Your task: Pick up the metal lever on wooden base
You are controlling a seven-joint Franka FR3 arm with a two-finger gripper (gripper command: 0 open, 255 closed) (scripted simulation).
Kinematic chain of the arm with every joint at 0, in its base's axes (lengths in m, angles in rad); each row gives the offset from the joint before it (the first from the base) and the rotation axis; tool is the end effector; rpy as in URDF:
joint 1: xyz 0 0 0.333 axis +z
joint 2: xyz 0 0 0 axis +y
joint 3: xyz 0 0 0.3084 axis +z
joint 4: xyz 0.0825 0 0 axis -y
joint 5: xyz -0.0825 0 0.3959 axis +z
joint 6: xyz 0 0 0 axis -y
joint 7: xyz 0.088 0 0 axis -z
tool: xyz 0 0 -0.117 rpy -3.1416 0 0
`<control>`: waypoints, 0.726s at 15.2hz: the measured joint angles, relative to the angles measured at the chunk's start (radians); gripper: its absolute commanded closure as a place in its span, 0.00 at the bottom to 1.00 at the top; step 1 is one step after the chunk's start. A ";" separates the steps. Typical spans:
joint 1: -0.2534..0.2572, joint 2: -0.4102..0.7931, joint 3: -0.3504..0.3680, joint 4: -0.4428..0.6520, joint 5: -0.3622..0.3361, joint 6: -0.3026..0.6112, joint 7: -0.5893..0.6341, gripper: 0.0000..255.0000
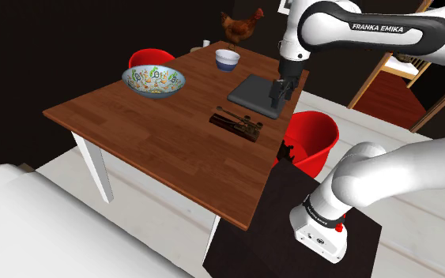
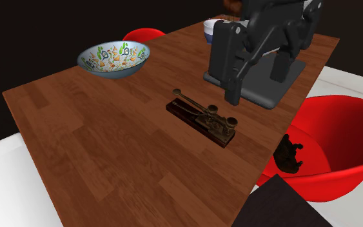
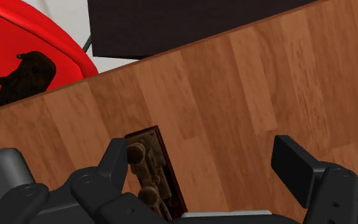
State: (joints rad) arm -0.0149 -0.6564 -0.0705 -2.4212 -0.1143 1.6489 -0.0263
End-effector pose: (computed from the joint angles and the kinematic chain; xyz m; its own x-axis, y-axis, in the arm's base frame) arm 0.3535 -0.0451 0.5055 0.9925 -0.0301 -0.1186 -0.0224 -0.9976 0.0660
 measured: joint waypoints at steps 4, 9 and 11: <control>0.002 0.102 -0.035 -0.029 -0.010 0.149 -0.041 0.00; 0.002 0.258 -0.084 -0.014 -0.013 0.313 -0.110 0.00; 0.006 0.335 -0.100 0.003 -0.006 0.382 -0.137 0.00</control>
State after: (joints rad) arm -0.0094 -0.3217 -0.1707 -2.4180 -0.1199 2.0304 -0.1630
